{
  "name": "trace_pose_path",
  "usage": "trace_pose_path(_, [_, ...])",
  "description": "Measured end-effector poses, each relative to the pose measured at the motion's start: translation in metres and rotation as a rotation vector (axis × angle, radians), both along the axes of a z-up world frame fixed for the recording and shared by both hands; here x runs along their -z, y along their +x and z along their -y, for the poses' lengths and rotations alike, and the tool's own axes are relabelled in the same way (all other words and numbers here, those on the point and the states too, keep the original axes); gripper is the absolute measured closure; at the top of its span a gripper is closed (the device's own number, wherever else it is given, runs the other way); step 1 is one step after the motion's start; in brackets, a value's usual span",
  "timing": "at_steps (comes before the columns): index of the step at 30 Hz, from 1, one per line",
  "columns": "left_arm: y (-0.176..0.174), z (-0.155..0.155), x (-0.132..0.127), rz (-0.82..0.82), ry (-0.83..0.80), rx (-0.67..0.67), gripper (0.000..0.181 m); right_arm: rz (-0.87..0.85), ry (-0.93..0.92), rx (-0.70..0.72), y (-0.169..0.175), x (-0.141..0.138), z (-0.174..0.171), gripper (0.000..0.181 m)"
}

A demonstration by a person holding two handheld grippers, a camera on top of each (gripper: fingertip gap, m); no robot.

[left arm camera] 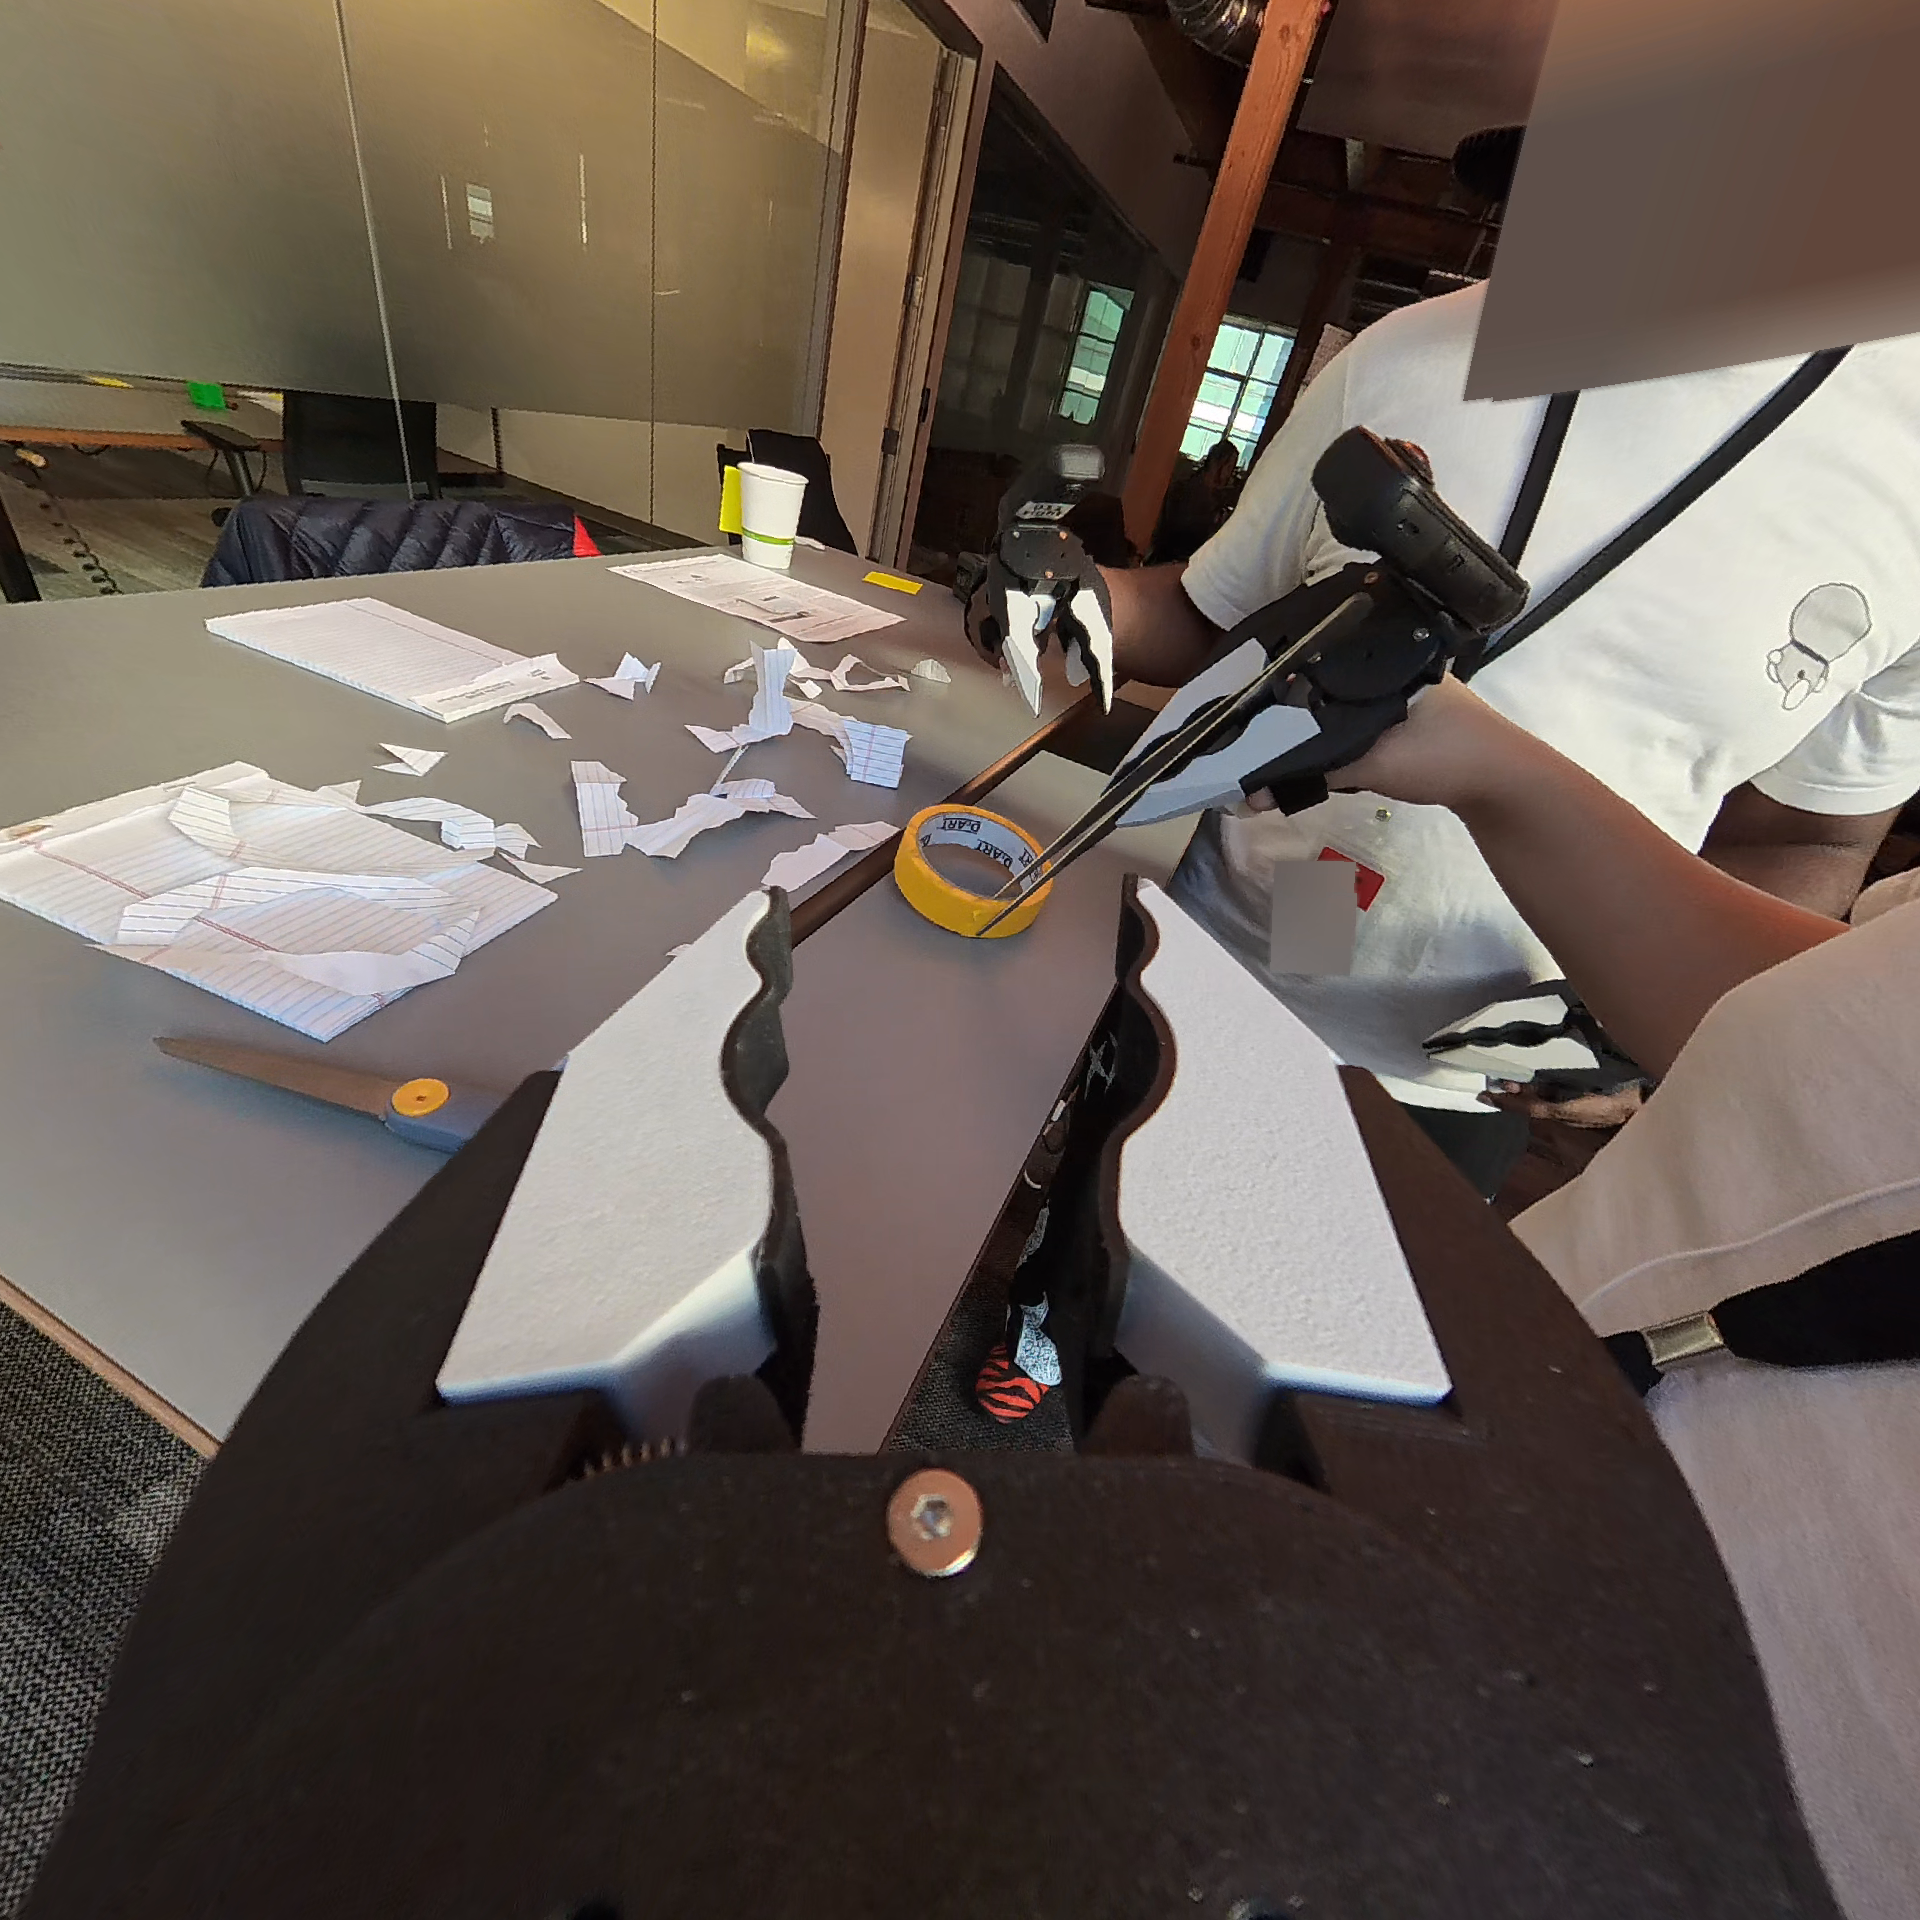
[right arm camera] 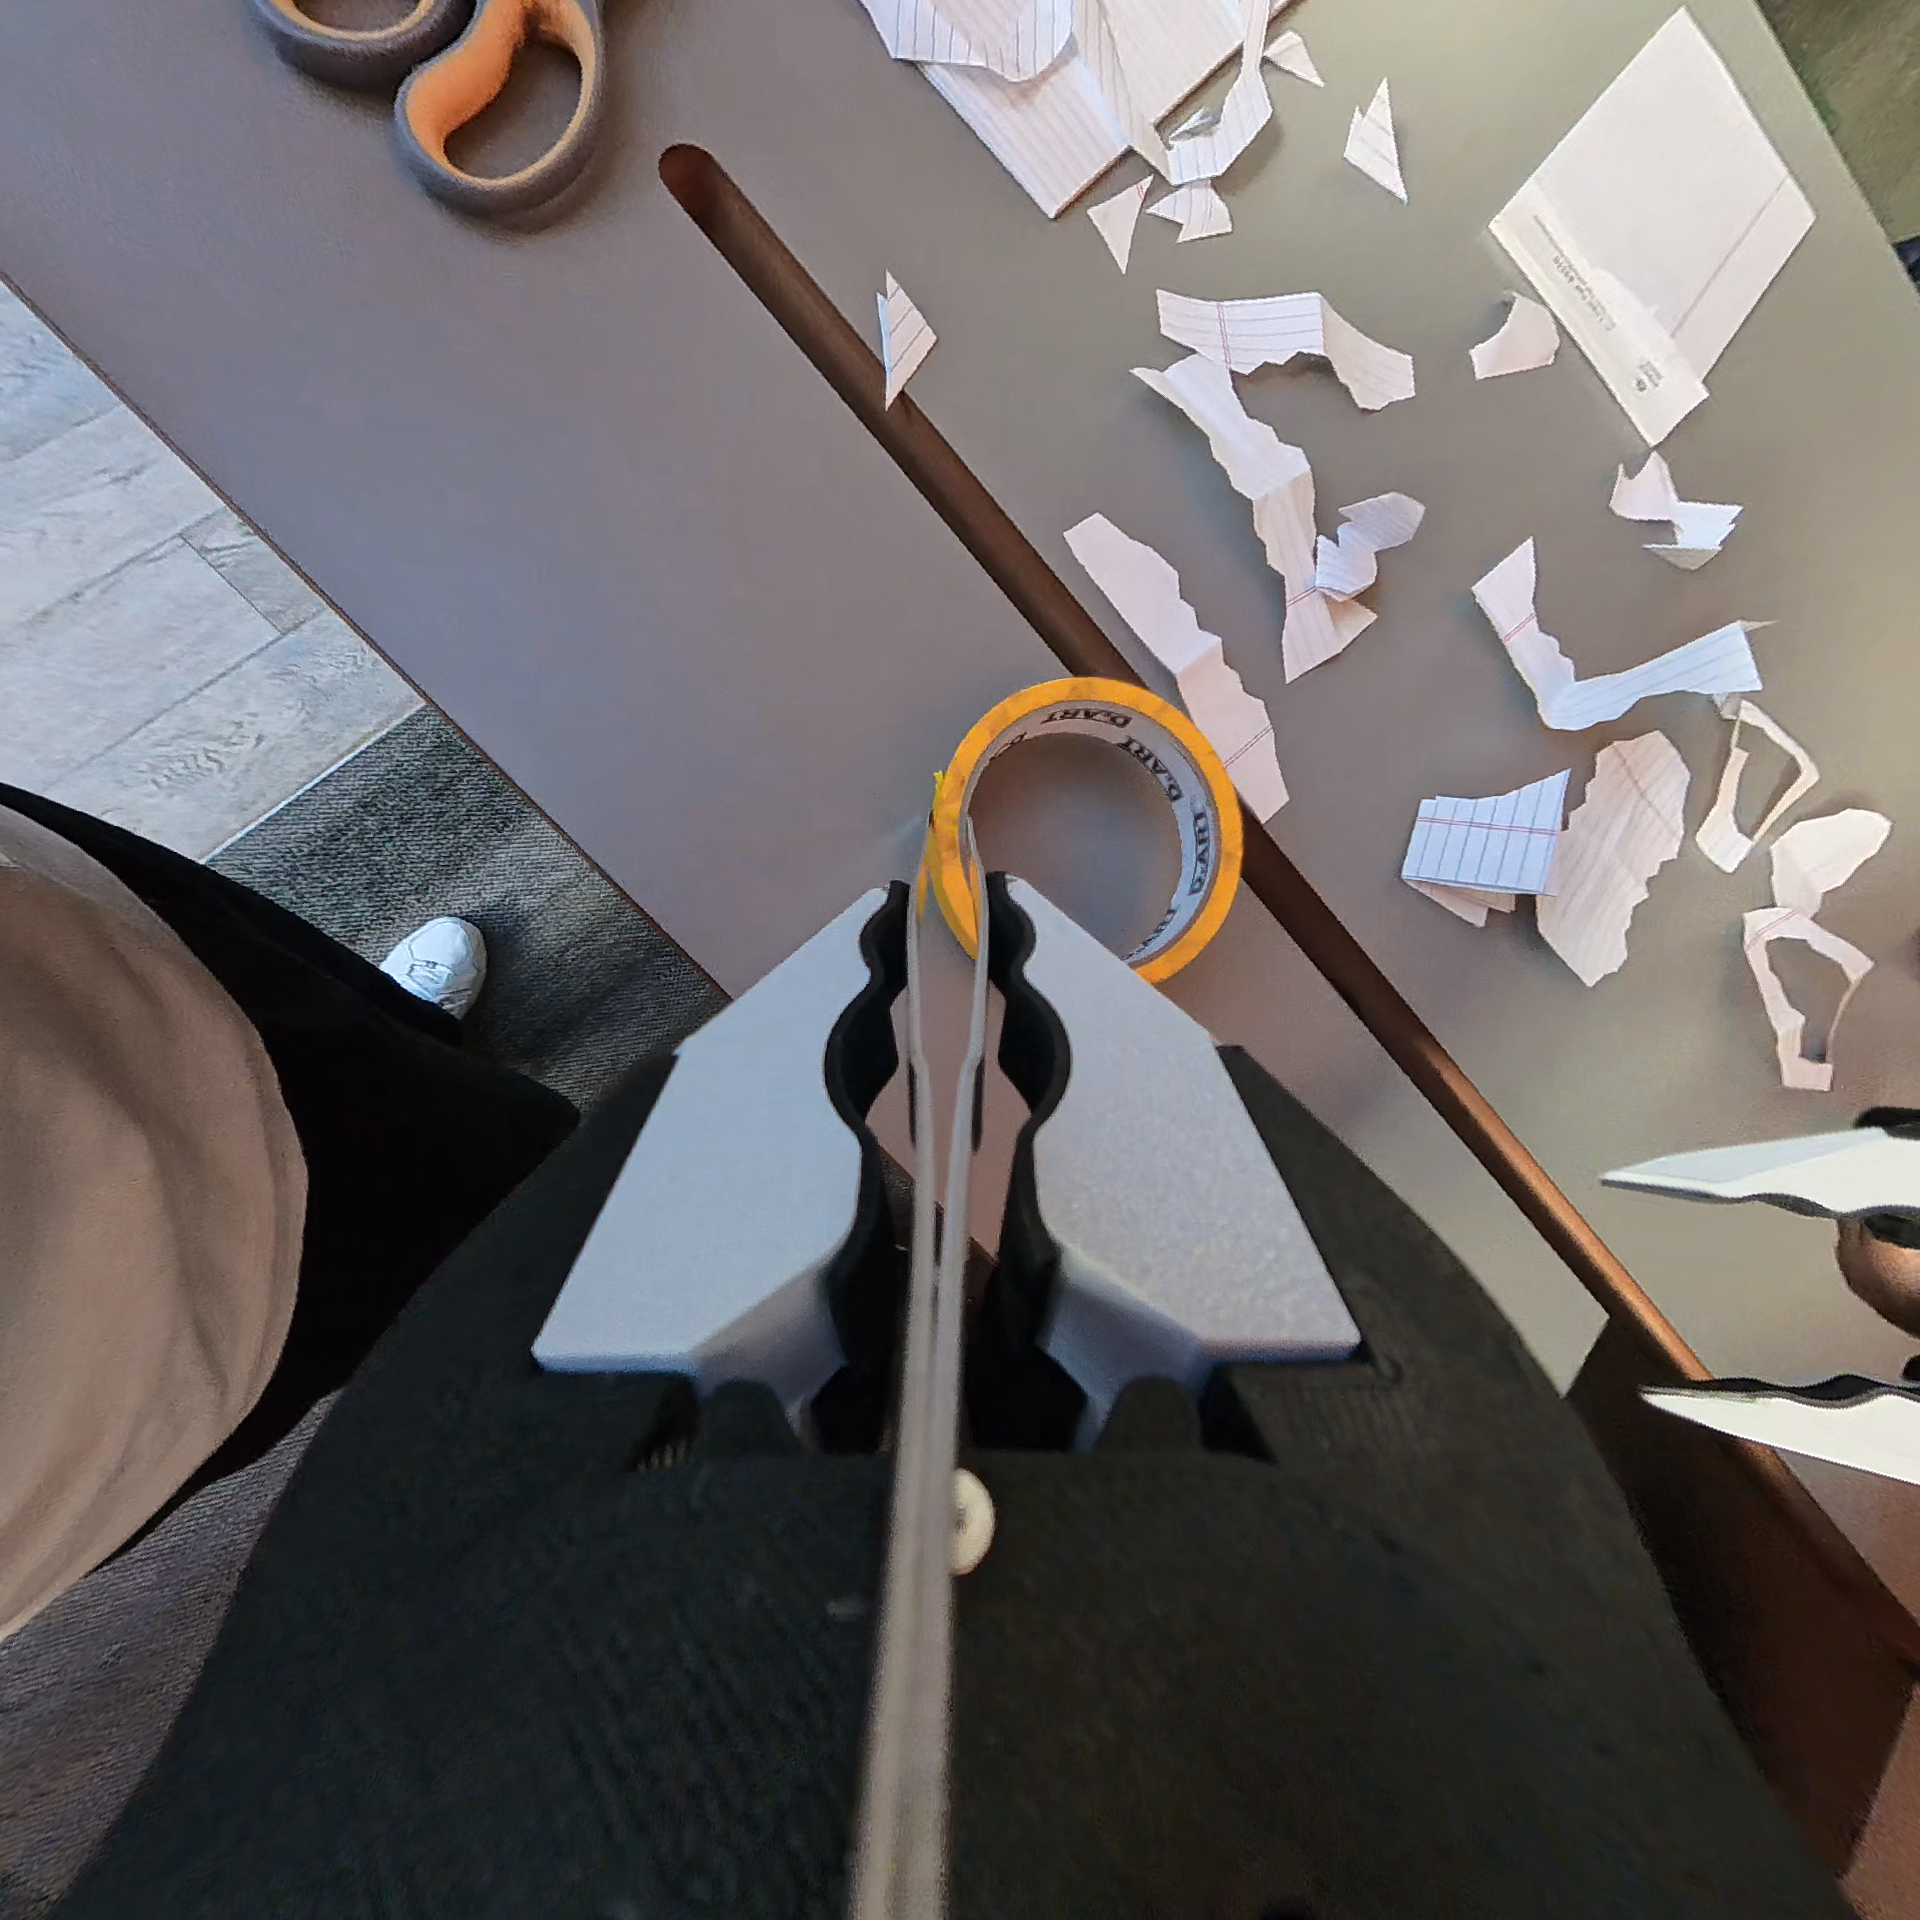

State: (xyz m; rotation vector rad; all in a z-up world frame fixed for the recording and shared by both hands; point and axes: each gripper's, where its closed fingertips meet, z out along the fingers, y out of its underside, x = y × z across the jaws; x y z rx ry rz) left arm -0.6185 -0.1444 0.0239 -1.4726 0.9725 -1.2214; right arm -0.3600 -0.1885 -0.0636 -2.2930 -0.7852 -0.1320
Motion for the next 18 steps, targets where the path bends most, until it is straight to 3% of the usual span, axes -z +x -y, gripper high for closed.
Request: trace_pose_path(18, [-0.0058, -0.0091, -0.0008, 0.007, -0.004, -0.049, 0.119, -0.061, -0.024, -0.014, 0.0036, -0.0027, -0.0058, 0.164])
